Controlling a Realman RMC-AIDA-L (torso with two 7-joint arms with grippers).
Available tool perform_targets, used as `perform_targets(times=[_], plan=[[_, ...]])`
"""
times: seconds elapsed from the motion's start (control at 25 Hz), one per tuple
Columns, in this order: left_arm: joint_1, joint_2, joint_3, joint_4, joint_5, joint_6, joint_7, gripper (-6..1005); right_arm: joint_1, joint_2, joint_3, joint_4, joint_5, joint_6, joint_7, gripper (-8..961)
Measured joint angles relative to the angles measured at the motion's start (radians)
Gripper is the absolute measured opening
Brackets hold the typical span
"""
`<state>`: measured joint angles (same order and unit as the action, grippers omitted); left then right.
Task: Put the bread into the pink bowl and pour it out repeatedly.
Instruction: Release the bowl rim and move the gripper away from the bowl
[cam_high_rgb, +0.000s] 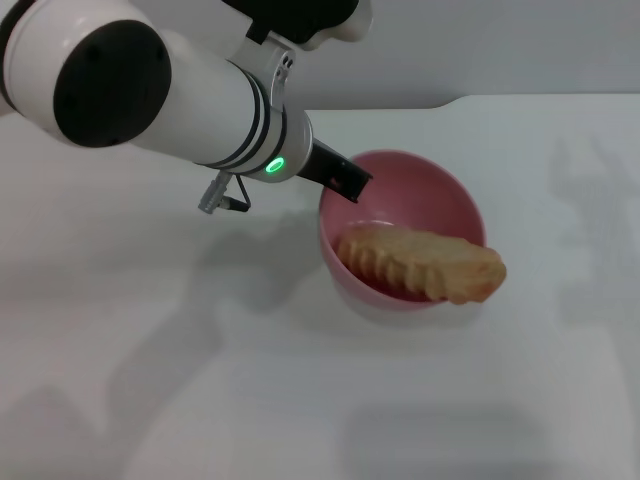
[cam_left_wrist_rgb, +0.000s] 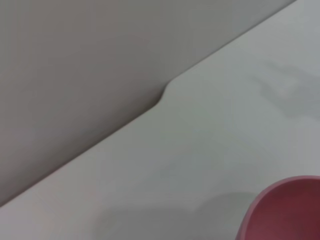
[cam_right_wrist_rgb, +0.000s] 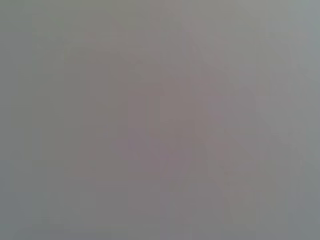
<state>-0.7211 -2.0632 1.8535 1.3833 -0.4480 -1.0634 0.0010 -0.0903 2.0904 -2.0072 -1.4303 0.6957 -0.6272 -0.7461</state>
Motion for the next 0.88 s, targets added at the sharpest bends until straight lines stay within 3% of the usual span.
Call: perform_targets(times=[0.24,0.56,0.88], plan=[[0.035,0.0,-0.021,-0.025,-0.081,0.047,0.037,70,-0.005,-0.003,-0.036,0.067,0.038,-0.005,0.003,417],[0.122,0.0,-0.136,-0.063,-0.288,0.114,0.19,70,0.013,-0.006,-0.075,0.118,0.08,0.001,0.005,418],[0.172,0.0,-0.12,-0.084,-0.291,0.173,0.202,71,0.022,-0.007,-0.084,0.14,0.113,0.008,0.005,418]])
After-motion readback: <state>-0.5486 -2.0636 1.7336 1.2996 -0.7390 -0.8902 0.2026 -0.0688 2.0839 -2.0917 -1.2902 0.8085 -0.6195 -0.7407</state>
